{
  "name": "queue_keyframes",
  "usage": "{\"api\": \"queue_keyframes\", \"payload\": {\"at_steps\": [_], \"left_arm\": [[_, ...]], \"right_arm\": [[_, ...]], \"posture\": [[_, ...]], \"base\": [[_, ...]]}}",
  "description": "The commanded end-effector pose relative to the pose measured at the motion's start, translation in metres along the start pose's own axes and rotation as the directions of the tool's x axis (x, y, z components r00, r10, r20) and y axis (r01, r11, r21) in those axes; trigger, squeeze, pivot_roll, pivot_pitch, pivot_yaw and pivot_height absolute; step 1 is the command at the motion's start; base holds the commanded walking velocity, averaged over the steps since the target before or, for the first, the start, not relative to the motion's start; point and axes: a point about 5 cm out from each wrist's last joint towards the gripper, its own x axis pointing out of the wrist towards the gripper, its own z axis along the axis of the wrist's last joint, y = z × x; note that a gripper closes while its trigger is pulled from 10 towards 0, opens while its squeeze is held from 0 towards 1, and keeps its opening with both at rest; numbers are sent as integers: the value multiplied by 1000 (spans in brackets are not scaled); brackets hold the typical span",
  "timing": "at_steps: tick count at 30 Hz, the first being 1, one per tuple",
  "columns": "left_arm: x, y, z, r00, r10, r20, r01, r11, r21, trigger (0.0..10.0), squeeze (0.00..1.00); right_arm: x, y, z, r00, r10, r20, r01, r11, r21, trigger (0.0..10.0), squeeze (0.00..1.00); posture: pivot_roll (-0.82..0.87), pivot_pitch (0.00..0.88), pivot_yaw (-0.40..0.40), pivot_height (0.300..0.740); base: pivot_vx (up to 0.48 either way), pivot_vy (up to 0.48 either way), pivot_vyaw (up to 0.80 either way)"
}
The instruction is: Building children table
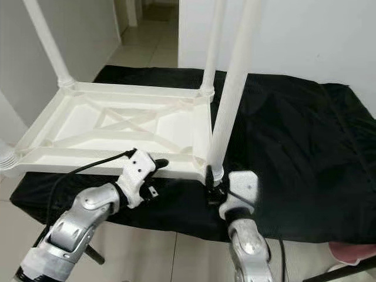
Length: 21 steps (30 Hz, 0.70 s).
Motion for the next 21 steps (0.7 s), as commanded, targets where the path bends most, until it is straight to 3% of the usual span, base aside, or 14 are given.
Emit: {"api": "queue_keyframes", "payload": {"at_steps": [1,6,13,21], "left_arm": [[-5,6,1,1000,21,0,-21,1000,4,10000,0],[-11,14,1,999,39,-14,-39,999,20,10000,0],[-23,37,-4,991,122,-59,-117,991,70,10000,0],[-36,52,-7,982,169,-90,-160,982,98,10000,0]], "right_arm": [[-3,4,4,999,41,15,-42,999,15,10000,0],[-9,4,4,997,83,6,-83,997,-5,10000,0],[-10,23,-4,942,331,-52,-327,942,76,10000,0],[-2,27,-1,928,372,-18,-367,921,131,10000,0]], "posture": [[-66,82,11,740],[-62,83,10,740],[-44,70,12,740],[-32,62,15,740]], "base": [[0,0,0],[0,0,0],[0,0,0],[0,0,0]]}}
